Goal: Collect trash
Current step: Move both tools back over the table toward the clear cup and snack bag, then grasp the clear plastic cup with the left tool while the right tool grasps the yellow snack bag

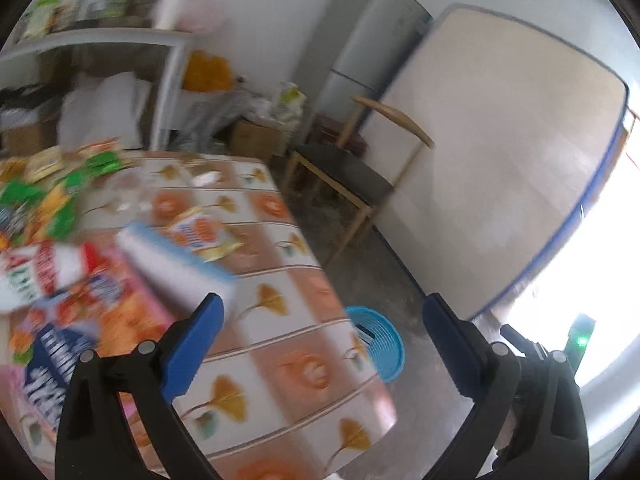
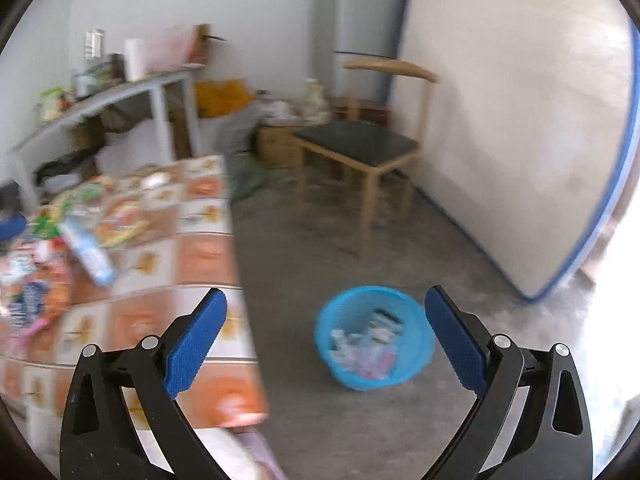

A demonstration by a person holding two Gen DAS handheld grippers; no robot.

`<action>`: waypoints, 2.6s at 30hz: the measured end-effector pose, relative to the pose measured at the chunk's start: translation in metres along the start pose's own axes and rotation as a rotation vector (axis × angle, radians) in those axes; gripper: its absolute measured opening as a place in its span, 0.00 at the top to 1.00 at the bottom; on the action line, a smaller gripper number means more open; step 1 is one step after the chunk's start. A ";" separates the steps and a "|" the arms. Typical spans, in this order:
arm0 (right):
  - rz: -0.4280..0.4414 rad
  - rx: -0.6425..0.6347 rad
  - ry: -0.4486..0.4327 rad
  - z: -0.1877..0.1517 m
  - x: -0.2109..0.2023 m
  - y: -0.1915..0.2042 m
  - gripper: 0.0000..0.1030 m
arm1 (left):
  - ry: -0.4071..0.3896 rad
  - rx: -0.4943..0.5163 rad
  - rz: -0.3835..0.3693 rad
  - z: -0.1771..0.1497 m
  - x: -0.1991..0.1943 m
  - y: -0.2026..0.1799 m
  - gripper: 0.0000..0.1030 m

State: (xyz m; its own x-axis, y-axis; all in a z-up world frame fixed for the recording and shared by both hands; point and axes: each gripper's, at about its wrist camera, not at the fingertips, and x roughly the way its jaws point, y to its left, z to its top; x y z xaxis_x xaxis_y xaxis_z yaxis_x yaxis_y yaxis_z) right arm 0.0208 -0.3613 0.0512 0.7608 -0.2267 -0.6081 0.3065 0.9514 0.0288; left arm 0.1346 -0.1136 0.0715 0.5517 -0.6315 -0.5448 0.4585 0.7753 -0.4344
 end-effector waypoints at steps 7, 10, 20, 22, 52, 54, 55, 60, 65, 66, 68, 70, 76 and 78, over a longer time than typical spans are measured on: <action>0.258 0.006 -0.052 0.020 -0.018 0.061 0.07 | -0.105 -0.062 0.072 -0.025 -0.057 0.069 0.06; 0.345 0.026 -0.023 0.027 -0.016 0.083 0.07 | -0.149 -0.048 0.119 -0.035 -0.078 0.087 0.06; 0.561 0.167 0.178 0.052 0.024 0.125 0.14 | -0.151 0.021 0.269 -0.055 -0.098 0.118 0.06; 0.592 0.213 0.211 0.063 0.036 0.124 0.15 | -0.160 0.049 0.275 -0.046 -0.097 0.118 0.06; 0.634 0.621 0.861 0.067 0.243 0.136 0.48 | 0.259 0.192 0.149 0.165 0.127 0.172 0.16; 0.627 0.639 0.871 0.064 0.251 0.137 0.51 | 0.289 0.206 0.152 0.166 0.141 0.174 0.20; 0.637 0.651 0.869 0.062 0.253 0.138 0.54 | 0.307 0.216 0.155 0.165 0.149 0.174 0.22; 0.655 0.658 0.855 0.064 0.255 0.141 0.57 | 0.361 0.222 0.158 0.161 0.171 0.179 0.33; 0.652 0.644 0.859 0.063 0.256 0.141 0.70 | 0.387 0.222 0.144 0.157 0.177 0.179 0.44; 0.650 0.639 0.860 0.064 0.258 0.142 0.73 | 0.391 0.232 0.150 0.157 0.177 0.178 0.48; 0.649 0.628 0.859 0.064 0.260 0.142 0.77 | 0.403 0.262 0.155 0.154 0.179 0.174 0.52; 0.645 0.623 0.857 0.062 0.260 0.142 0.84 | 0.415 0.297 0.161 0.150 0.180 0.169 0.57; 0.643 0.628 0.840 0.058 0.259 0.136 0.88 | 0.448 0.366 0.184 0.140 0.185 0.161 0.72; 0.639 0.625 0.832 0.058 0.259 0.134 0.89 | 0.456 0.371 0.181 0.138 0.186 0.160 0.77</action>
State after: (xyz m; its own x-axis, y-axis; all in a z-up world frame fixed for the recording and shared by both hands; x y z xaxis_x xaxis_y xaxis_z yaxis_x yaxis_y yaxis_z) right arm 0.2920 -0.3050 -0.0560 0.3474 0.6657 -0.6604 0.4084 0.5266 0.7456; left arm 0.4069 -0.1081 -0.0005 0.3272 -0.3582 -0.8744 0.6424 0.7630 -0.0721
